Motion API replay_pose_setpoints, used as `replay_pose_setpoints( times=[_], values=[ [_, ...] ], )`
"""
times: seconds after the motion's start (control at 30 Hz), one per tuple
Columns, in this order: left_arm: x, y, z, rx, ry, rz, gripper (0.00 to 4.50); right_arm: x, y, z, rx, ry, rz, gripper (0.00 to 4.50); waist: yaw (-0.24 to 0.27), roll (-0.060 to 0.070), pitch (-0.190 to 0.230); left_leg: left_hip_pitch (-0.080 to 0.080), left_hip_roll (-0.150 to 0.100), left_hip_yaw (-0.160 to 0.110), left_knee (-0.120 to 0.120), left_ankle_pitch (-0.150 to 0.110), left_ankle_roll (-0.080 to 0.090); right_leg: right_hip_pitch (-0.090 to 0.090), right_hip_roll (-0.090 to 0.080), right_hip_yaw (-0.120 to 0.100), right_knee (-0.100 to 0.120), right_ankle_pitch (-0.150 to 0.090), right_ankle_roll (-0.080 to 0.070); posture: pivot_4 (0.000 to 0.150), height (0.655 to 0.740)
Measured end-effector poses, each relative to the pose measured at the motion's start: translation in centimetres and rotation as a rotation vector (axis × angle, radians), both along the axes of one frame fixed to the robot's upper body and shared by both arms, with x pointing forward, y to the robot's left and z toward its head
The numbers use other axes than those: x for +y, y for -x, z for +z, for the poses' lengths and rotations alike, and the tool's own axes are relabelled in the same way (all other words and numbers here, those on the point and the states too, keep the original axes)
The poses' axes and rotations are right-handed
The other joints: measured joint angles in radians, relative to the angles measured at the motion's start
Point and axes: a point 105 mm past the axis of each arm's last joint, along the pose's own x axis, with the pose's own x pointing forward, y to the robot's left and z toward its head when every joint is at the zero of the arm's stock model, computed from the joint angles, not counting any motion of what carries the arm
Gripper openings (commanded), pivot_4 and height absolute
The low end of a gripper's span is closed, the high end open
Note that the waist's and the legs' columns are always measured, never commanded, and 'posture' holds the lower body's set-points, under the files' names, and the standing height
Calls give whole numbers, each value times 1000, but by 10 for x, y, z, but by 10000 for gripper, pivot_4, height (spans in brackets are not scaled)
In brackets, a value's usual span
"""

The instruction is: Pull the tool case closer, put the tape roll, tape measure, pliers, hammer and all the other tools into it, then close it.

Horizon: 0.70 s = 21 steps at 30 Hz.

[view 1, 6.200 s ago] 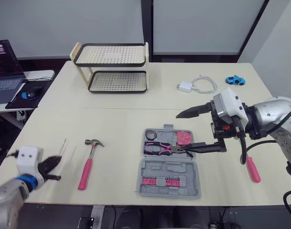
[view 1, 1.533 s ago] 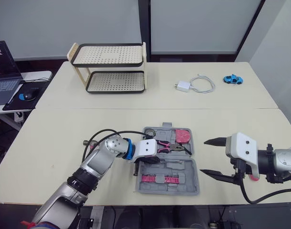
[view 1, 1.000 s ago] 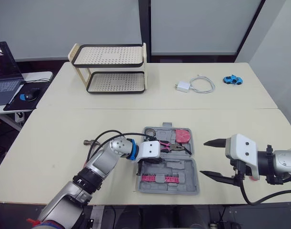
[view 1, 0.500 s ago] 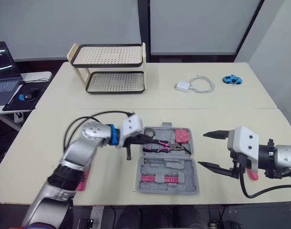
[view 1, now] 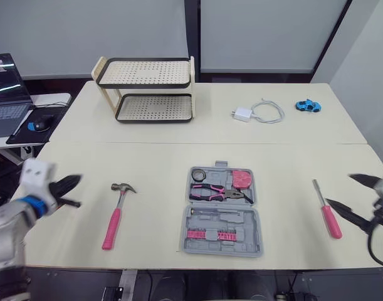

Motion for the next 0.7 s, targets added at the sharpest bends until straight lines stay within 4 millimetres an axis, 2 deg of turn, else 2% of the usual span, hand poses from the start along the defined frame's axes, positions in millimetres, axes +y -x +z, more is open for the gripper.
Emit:
replay_pose_setpoints(
  times=[0.1, 0.23, 0.37, 0.5, 0.7],
  values=[
    [26, 26, -22, 46, 47, 157, 5910, -30, 15, -20, 48, 2, -108, 45000, 0, 0, 0, 7, 0, 2, -5, 0, 0, 4, -1, 2, -1, 0, 0, 1500, 7400],
    [39, 44, -36, 59, 96, 256, 18886, -54, 32, -34, 91, -14, -191, 45000, -1, 1, -1, 14, 1, 2, -7, 0, 0, 14, 0, 1, -7, 0, 0, 1500, 7400],
    [41, 50, -40, 55, 120, 282, 32769, -59, 37, -40, 114, -29, -205, 45000, -1, 0, -2, 14, 2, 1, -7, 0, 0, 14, -1, 1, -7, 0, 0, 1500, 7400],
    [41, 53, -42, 58, 123, 281, 44813, -60, 36, -40, 119, -32, -199, 45000, -1, 1, -2, 14, 2, 1, -7, 0, 0, 14, -1, 1, -7, 0, 0, 1500, 7400],
    [42, 58, -44, 74, 117, 284, 44813, -61, 34, -39, 117, -32, -187, 45000, -1, 1, -2, 14, 2, 1, -7, 0, 0, 14, -1, 1, -8, 0, 0, 1500, 7400]
  ],
)
